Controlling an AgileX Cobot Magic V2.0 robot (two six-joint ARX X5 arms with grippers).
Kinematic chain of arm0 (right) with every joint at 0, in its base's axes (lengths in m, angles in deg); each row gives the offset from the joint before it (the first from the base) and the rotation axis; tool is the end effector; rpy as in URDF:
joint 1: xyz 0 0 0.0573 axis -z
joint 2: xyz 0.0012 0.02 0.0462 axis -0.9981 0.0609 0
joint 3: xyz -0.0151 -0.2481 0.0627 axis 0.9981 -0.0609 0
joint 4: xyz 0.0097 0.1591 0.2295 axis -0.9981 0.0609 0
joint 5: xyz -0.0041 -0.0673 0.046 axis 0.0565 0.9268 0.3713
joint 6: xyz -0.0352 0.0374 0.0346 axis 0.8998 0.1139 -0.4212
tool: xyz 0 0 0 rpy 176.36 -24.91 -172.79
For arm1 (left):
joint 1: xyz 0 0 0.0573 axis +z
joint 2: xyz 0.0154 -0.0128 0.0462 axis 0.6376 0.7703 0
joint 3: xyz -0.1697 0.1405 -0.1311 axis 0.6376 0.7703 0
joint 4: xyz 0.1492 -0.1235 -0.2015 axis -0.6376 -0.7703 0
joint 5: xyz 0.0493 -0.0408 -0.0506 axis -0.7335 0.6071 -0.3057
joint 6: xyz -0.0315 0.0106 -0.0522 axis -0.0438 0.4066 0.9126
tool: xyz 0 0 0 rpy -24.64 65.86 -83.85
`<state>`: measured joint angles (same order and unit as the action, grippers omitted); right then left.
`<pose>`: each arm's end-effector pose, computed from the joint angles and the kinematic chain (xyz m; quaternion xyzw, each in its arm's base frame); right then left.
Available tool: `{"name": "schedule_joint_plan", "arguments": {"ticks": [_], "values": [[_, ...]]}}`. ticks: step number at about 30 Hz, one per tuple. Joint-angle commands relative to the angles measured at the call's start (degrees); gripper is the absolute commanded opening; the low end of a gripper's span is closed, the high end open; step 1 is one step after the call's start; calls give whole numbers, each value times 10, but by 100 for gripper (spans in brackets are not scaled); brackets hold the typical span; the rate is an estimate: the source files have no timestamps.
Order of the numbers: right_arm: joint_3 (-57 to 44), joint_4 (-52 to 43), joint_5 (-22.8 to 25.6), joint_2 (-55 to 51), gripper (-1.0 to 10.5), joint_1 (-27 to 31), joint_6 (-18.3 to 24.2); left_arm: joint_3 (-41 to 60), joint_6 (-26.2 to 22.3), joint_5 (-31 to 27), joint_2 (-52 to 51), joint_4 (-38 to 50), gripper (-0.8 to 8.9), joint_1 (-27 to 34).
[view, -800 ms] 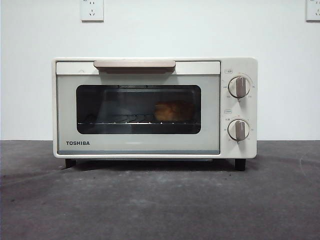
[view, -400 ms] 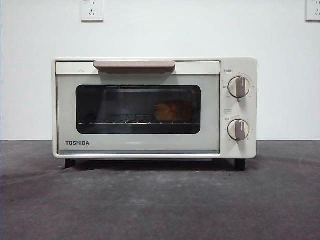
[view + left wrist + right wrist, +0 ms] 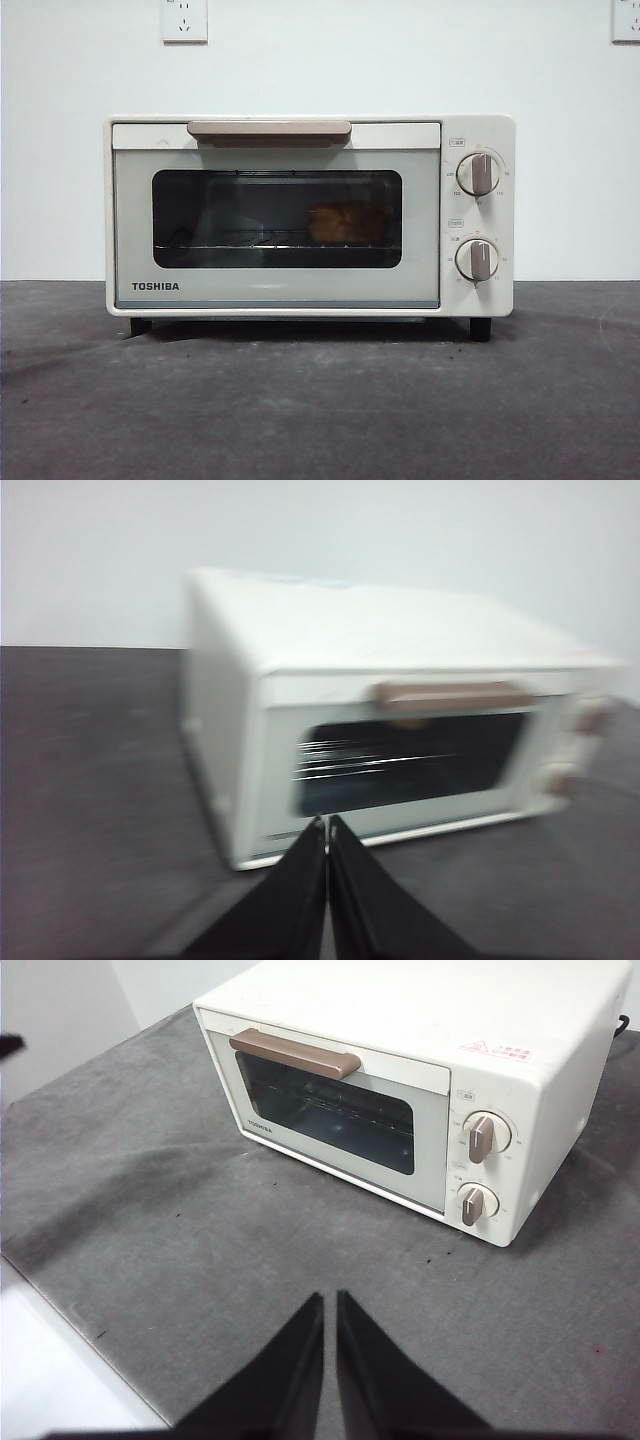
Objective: The left arm flap open the oven, the right arm pick bread and place it into oven, the left arm flap close the oven
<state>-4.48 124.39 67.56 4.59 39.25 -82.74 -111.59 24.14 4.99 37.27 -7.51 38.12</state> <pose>0.0518 0.0511 0.3469 0.0241 0.2092 0.3358 0.9181 0.1175 -0.0185 0.2545 -0.0693 0.0587 -0.1964 0.9763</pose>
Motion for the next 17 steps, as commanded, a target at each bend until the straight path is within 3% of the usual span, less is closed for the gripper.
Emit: {"name": "schedule_joint_plan", "arguments": {"ticks": [1,6,17], "values": [[9,-5,0,2,19,-6,5,63,-7,-69,-33,46,7,4],[9,-6,0,2,19,-6,5,148,-7,-147,-63,66,8,6],[9,-6,0,2,19,-6,5,216,-19,-202,-63,113,8,6]]}}
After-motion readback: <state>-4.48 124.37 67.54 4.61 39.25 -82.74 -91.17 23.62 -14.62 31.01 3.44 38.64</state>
